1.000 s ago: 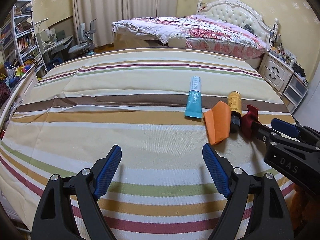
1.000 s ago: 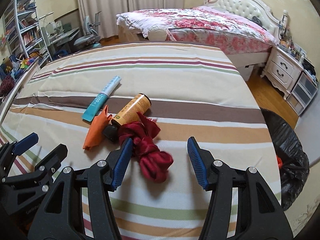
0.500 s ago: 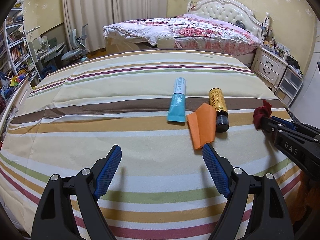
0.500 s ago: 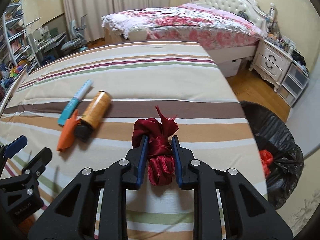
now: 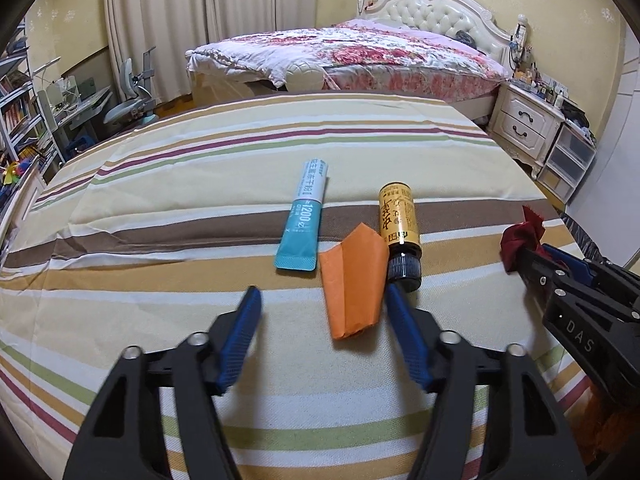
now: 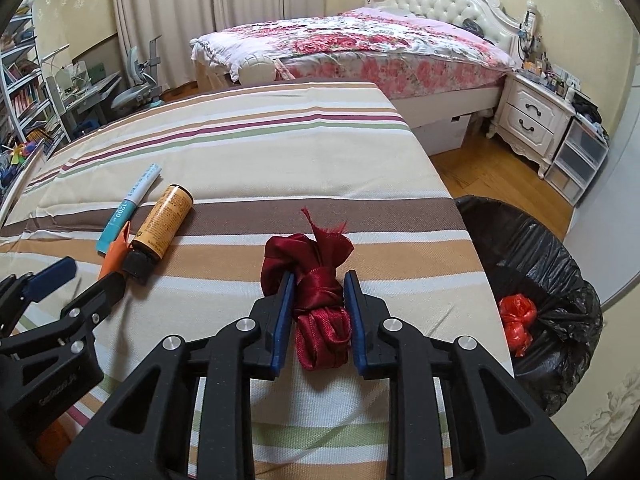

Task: Collect trash
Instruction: 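Grasp the orange paper piece with the left gripper, then carry the dark red cloth and orange paper over the trash bin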

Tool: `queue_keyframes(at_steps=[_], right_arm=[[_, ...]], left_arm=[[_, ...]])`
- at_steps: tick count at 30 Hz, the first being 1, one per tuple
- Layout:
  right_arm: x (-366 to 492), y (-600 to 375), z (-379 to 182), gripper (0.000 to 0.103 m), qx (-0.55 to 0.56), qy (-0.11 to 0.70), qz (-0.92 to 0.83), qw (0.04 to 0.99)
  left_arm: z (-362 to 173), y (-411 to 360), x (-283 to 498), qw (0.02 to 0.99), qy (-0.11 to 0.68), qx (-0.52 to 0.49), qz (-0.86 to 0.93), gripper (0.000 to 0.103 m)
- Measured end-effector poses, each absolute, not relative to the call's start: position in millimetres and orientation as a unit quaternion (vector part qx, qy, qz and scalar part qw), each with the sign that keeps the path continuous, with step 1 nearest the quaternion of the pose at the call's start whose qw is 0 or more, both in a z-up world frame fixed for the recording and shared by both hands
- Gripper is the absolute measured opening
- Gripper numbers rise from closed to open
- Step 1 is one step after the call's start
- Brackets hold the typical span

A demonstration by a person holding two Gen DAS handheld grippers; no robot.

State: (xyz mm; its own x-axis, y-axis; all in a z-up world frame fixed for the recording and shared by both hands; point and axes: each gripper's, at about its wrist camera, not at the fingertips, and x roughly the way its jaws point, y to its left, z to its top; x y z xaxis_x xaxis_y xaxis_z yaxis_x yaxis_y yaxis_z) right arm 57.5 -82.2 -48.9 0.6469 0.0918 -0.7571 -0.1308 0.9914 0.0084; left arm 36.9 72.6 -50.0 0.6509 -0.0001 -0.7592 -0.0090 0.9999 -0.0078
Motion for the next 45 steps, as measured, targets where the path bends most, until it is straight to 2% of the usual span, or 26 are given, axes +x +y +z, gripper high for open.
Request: queue_keyframes(at_steps=[1,2,4,5,21,23,24,25,27,29,32,34,42,45], right_arm=[[57,-82,-49,0.025,-0.024,0.415,0.062,0.907],[57,-82,-49,0.025,-0.023,0.415,0.062,0.908],[58,-82,-49,0.025,-0.023,0.415,0.062,0.907],[57,-82,-49,0.025,-0.023,0.415,0.062,0.907],[57,-81,-49,0.026,-0.024,0.415,0.062,0.908],[57,-81,-50,0.026,-0.024,0.414,0.061,0.908],[57,-81,-50,0.026,-0.024,0.414,0.061,0.908],[57,-81,-50,0.026,-0.024,0.414,0.061,0.908],[58,-81,-49,0.027,-0.024,0.414,0.062,0.908],[58,-79,-49,0.033,-0.026,0.414,0.068,0.908],[59,-74,-48,0.035,-0.036,0.412,0.067,0.908],[60,-75,-47,0.035,-0.032,0.413,0.068,0.908],[60,-77,-47,0.033,-0.033,0.412,0.065,0.908],[60,-79,-47,0.028,-0.03,0.412,0.058,0.909]], left_arm=[[-51,73,38,0.907,0.421,-0.006,0.0,0.047],[-51,73,37,0.908,0.418,-0.005,0.001,0.045],[-51,74,36,0.909,0.416,-0.007,0.0,0.031],[-51,75,35,0.91,0.414,-0.009,-0.002,0.028],[-49,84,24,0.91,0.414,-0.027,-0.005,0.029],[-50,84,26,0.91,0.415,-0.026,-0.003,0.037],[-50,84,27,0.909,0.416,-0.026,0.0,0.047],[-50,85,28,0.909,0.416,-0.029,0.002,0.051],[-50,88,31,0.908,0.418,-0.036,0.003,0.051],[-51,89,32,0.908,0.417,-0.04,0.005,0.051],[-51,90,32,0.909,0.414,-0.038,0.006,0.049],[-51,90,31,0.911,0.411,-0.035,0.005,0.032],[-51,93,29,0.912,0.407,-0.042,-0.003,0.03],[-50,94,28,0.912,0.407,-0.046,-0.004,0.03]])
